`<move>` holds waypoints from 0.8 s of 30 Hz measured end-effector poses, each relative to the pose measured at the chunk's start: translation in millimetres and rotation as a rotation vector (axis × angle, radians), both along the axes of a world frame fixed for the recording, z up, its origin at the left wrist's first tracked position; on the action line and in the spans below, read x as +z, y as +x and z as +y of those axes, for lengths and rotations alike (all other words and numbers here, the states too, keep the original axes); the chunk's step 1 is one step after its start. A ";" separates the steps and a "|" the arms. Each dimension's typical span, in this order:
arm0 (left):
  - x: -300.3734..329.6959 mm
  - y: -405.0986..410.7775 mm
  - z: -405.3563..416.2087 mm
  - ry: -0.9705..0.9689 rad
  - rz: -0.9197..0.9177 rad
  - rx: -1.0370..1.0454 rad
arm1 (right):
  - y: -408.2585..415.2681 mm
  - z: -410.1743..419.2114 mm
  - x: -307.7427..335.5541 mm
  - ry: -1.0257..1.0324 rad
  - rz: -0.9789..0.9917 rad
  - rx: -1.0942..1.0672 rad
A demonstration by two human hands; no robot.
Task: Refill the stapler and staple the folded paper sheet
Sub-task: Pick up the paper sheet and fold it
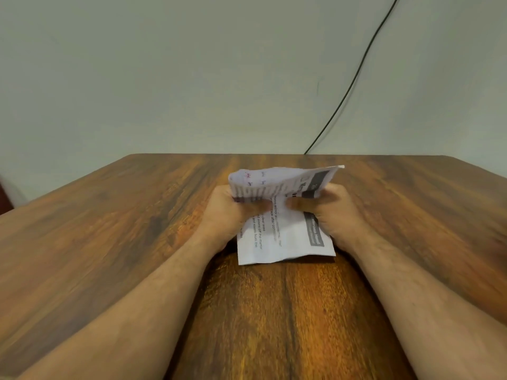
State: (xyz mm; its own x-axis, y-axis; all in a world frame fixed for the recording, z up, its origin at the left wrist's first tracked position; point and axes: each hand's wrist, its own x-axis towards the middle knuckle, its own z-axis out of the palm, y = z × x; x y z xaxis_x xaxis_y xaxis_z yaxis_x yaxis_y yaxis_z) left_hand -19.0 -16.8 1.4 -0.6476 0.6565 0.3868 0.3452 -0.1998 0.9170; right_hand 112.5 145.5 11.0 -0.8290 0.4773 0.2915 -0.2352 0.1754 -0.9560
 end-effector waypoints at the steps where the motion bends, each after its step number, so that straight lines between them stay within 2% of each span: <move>1: 0.5 0.1 -0.2 0.011 -0.009 -0.003 | -1.7 -0.2 -0.7 -0.001 0.003 0.003; 8: 1.8 -2.3 -1.7 0.081 -0.201 -0.125 | -3.3 -2.3 0.5 -0.090 0.037 0.028; 12: 5.2 -0.8 -2.4 0.114 -0.300 -0.125 | -3.3 -6.9 6.9 -0.242 0.029 0.044; 15: 6.1 1.0 -2.8 0.072 -0.377 -0.174 | -2.4 -6.3 7.2 -0.213 0.010 0.027; 18: 4.5 -2.1 -7.4 0.144 -0.515 -0.263 | -0.9 -3.6 6.6 -0.185 0.015 0.002; 24: 9.4 2.7 -3.6 -0.061 -0.445 -0.131 | -0.4 -6.7 5.6 -0.065 0.020 -0.028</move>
State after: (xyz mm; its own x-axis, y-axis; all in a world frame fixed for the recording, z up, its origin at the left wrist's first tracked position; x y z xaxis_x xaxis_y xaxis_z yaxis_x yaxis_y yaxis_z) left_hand -16.3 -20.4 10.8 -0.6521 0.7566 0.0479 -0.1090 -0.1561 0.9817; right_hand 112.2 138.8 16.6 -0.8095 0.5183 0.2759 -0.2505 0.1201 -0.9606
